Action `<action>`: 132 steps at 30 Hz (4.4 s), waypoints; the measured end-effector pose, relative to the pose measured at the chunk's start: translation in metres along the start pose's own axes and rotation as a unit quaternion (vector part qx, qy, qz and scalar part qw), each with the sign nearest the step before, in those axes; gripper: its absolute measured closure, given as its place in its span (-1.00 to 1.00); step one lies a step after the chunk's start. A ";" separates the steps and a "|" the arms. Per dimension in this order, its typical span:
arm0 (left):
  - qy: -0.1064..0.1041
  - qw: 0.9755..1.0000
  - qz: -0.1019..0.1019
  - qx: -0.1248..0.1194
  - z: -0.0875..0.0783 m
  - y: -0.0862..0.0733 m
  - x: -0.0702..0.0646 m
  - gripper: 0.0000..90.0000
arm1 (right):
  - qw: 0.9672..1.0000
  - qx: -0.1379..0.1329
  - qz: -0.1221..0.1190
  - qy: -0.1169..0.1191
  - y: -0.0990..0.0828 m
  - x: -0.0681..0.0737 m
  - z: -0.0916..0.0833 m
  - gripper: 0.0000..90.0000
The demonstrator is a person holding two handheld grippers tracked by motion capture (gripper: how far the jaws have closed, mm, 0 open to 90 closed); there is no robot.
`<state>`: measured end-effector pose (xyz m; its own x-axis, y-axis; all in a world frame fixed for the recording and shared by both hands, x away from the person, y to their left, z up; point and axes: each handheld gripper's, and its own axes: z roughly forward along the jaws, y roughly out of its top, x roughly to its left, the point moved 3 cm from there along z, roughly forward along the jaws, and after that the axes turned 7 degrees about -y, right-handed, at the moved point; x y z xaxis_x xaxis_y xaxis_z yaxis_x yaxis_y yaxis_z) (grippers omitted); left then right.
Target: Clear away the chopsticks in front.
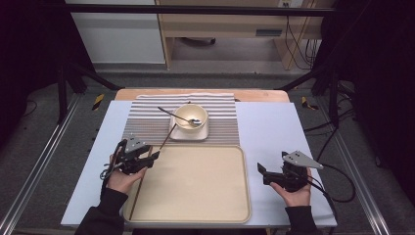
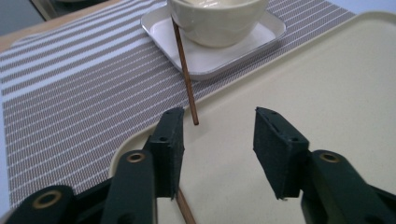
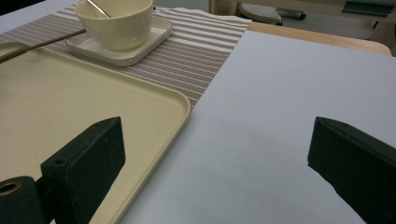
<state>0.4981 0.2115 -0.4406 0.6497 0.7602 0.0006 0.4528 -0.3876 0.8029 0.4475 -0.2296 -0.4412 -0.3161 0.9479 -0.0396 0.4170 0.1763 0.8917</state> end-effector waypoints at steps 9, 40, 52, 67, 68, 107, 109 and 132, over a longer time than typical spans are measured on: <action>0.003 1.000 0.010 -0.016 0.004 0.021 -0.002 -0.15 | 1.000 0.000 0.005 0.001 0.000 0.000 0.001 -0.90; 0.024 1.000 0.008 0.007 0.074 0.056 0.029 -0.42 | 1.000 0.003 0.006 0.000 0.000 0.001 0.002 -0.90; 0.033 0.999 0.010 0.039 0.104 0.054 0.039 -0.04 | 1.000 0.005 0.006 0.001 0.000 0.000 0.003 -0.90; 0.033 0.997 0.011 0.071 0.129 0.048 0.041 0.48 | 1.000 0.004 0.005 0.001 0.000 -0.001 0.002 -0.90; 0.032 0.997 0.009 0.071 0.129 0.048 0.041 0.52 | 1.000 0.004 0.005 0.001 0.000 -0.001 0.002 -0.90; 0.037 0.997 -0.046 0.049 0.102 0.042 0.049 0.89 | 1.000 0.008 0.000 0.000 -0.001 0.001 0.005 -0.90; 0.038 0.997 -0.049 0.046 0.097 0.042 0.050 0.89 | 1.000 0.009 0.001 0.000 -0.001 0.001 0.005 -0.90; 0.059 0.996 -0.065 0.013 0.035 0.024 0.060 0.89 | 1.000 0.006 0.001 0.000 0.000 0.000 0.003 -0.94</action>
<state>0.5695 0.2299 -0.4422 0.5080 0.8608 -0.0311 0.5453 -0.2934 0.7852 0.4495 -0.2286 -0.4426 -0.3151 0.9483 -0.0369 0.4284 0.1768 0.8861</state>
